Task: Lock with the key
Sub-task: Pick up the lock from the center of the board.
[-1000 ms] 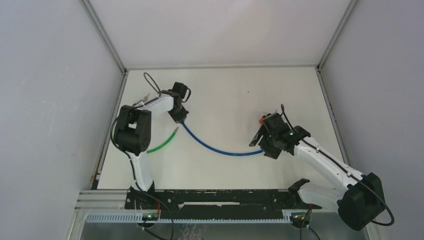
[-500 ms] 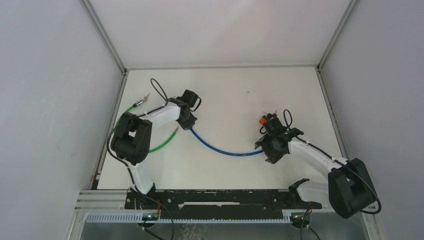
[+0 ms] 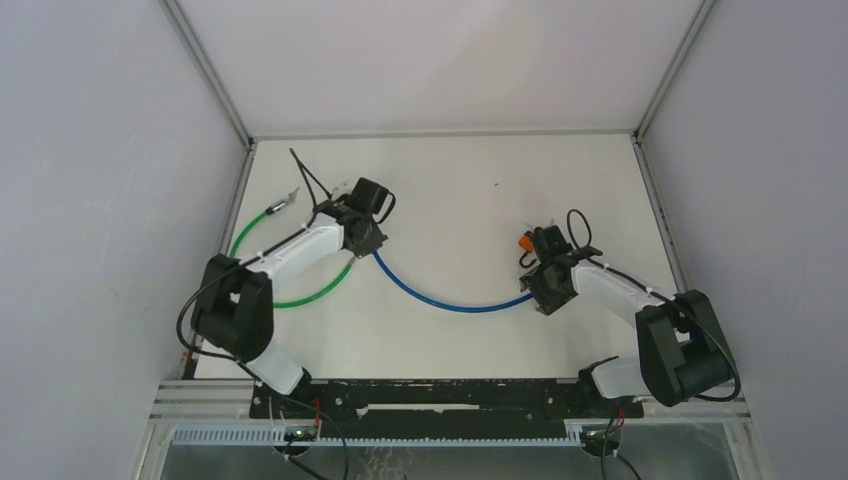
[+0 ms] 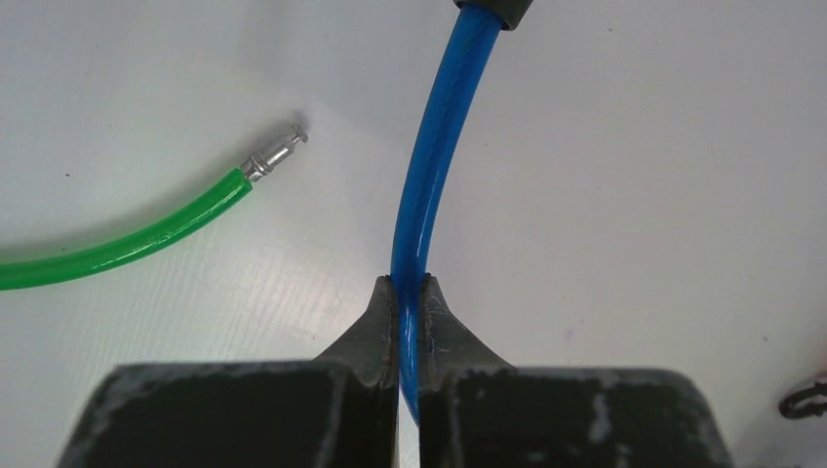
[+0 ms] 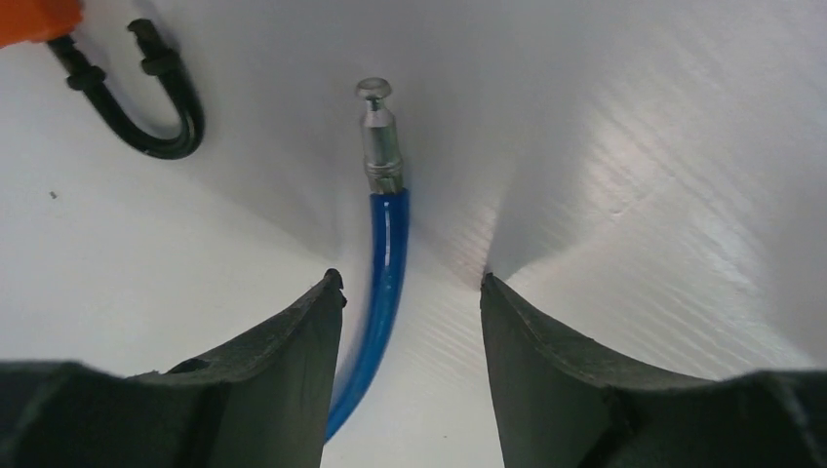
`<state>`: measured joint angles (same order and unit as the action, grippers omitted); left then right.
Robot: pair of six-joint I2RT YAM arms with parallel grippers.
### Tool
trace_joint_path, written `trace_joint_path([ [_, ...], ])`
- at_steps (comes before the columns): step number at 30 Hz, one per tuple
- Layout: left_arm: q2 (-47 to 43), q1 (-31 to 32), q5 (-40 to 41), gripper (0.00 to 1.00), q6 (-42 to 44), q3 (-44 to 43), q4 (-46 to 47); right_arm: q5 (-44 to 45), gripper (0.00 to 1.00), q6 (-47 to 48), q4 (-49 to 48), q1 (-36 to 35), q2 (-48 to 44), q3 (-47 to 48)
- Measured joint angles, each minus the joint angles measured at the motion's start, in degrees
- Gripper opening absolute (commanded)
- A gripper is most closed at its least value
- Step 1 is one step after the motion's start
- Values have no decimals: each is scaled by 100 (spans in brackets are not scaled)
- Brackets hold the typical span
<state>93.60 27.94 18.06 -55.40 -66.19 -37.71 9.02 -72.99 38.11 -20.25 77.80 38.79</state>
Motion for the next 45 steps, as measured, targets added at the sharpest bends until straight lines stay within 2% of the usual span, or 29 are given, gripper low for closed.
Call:
trace_joint_path([
  [14, -1355, 597, -673, 0, 1143, 179, 61, -772, 63, -105, -564, -334, 186, 37],
  [21, -1993, 595, -776, 0, 1255, 354, 319, -1222, 74, -219, -758, -732, 188, 31],
  [32, -3215, 595, -278, 0, 684, 1425, 1082, -1919, 78, -332, -1508, -1073, 105, -240],
  [38, -3394, 595, -197, 0, 302, 1460, 1270, -2164, 78, -673, -2028, -1517, 114, -249],
  [45, -3458, 595, -181, 0, -11, 1456, 1158, -2374, 77, -1119, -2605, -1646, 461, -254],
])
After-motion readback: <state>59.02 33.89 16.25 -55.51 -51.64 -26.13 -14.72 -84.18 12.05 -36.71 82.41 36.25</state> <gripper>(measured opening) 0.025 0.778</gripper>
